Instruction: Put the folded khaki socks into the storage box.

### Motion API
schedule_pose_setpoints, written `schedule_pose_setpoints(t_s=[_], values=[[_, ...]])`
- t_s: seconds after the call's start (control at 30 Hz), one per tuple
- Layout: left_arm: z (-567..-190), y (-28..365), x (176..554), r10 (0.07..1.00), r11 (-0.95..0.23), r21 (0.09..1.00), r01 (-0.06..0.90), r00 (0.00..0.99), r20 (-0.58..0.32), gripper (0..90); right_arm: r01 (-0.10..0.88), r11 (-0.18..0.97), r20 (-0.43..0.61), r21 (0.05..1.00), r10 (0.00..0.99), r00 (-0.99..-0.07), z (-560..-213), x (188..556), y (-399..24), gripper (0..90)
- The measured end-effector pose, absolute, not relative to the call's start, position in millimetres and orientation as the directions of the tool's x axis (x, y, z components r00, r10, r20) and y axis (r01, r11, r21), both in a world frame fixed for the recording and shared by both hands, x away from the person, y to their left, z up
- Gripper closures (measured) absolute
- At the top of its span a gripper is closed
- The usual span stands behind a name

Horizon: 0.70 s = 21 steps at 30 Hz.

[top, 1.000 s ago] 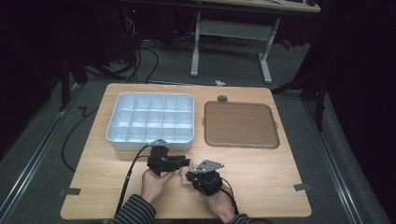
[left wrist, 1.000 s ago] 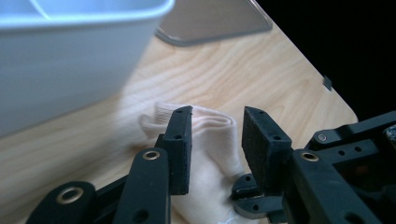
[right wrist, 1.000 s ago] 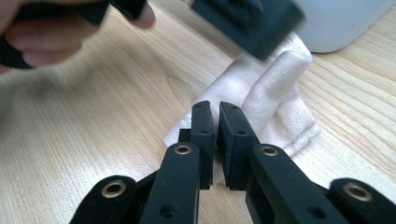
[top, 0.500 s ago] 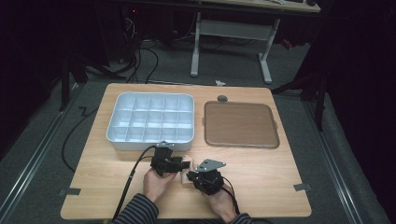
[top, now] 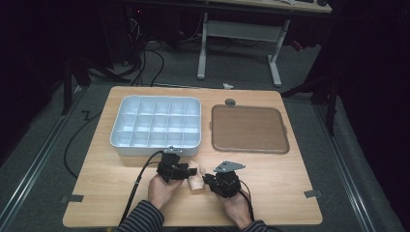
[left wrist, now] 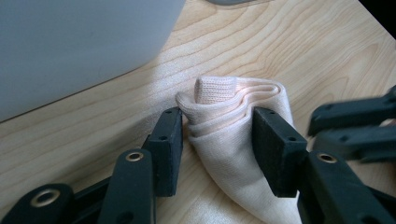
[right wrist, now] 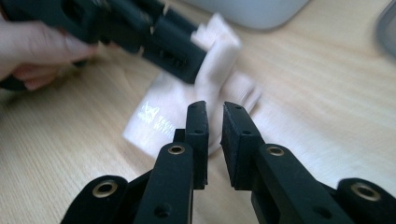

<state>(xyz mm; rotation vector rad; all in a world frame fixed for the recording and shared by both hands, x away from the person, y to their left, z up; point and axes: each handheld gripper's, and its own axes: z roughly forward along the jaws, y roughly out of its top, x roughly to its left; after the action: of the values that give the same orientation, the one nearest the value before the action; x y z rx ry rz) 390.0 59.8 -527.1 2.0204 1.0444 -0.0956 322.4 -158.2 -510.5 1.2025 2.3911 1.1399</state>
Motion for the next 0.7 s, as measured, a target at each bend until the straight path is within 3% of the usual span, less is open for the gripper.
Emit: schedule_pose_setpoints(t_s=[0.2,0.47,0.7], values=[[-527,60,390,0.646,-0.292,0.637,0.713,0.638,-0.419,53.1,0.530,0.365,0.087,0.765,0.757,-0.647,-493,330,-144,81.2],[-526,60,389,0.655,-0.293,0.639,0.711,0.636,-0.408,48.5,0.561,0.350,0.108,0.750,0.772,-0.627,-499,346,-138,79.8],[-523,61,388,0.650,-0.308,0.641,0.704,0.647,-0.399,48.3,0.581,0.368,0.088,0.726,0.788,-0.609,-506,354,-137,84.9]])
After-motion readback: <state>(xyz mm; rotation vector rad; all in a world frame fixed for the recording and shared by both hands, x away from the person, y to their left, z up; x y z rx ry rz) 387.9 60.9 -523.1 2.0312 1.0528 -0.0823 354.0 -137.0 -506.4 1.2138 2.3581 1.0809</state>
